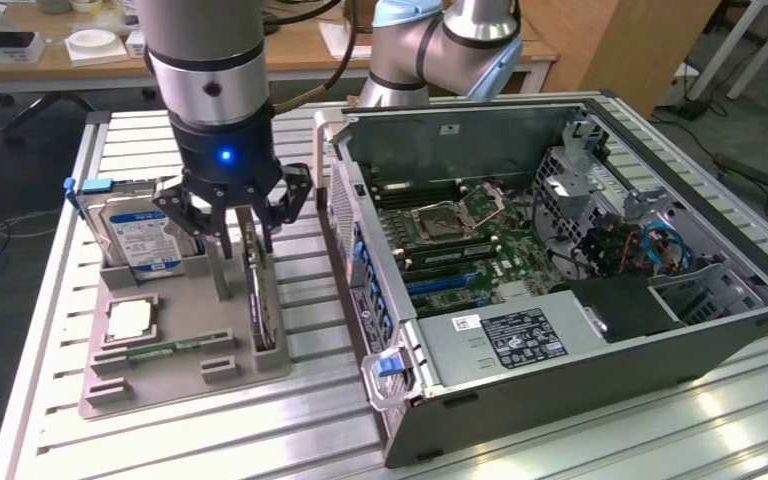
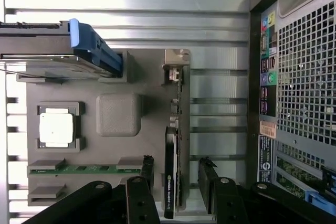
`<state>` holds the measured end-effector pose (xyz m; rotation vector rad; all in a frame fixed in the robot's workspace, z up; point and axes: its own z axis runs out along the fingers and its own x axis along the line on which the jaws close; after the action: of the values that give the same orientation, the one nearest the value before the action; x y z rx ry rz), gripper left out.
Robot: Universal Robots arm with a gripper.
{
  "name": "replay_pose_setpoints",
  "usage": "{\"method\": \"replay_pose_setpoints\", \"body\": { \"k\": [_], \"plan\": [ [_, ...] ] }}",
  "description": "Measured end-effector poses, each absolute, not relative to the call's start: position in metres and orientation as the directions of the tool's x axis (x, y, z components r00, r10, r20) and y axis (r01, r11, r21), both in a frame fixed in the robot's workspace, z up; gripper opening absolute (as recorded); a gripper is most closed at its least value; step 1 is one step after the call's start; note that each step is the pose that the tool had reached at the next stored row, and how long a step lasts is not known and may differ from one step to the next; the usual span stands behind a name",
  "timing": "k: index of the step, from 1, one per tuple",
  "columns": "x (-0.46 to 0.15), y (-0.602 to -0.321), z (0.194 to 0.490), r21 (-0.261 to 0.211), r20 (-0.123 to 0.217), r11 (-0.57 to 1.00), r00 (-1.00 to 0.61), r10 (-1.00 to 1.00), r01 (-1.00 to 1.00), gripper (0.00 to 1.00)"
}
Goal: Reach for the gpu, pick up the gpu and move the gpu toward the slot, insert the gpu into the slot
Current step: 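Pick up the gpu and move the gpu toward the slot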
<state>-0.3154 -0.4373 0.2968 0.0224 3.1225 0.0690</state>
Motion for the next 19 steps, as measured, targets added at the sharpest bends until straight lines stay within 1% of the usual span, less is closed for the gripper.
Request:
{"method": "replay_pose_setpoints", "body": {
  "k": [19],
  "plan": [
    [-0.3185, -0.4404, 0.2874, 0.044, -0.018, 0.999, -1.000, 0.015, 0.014, 0.47]
  ]
}}
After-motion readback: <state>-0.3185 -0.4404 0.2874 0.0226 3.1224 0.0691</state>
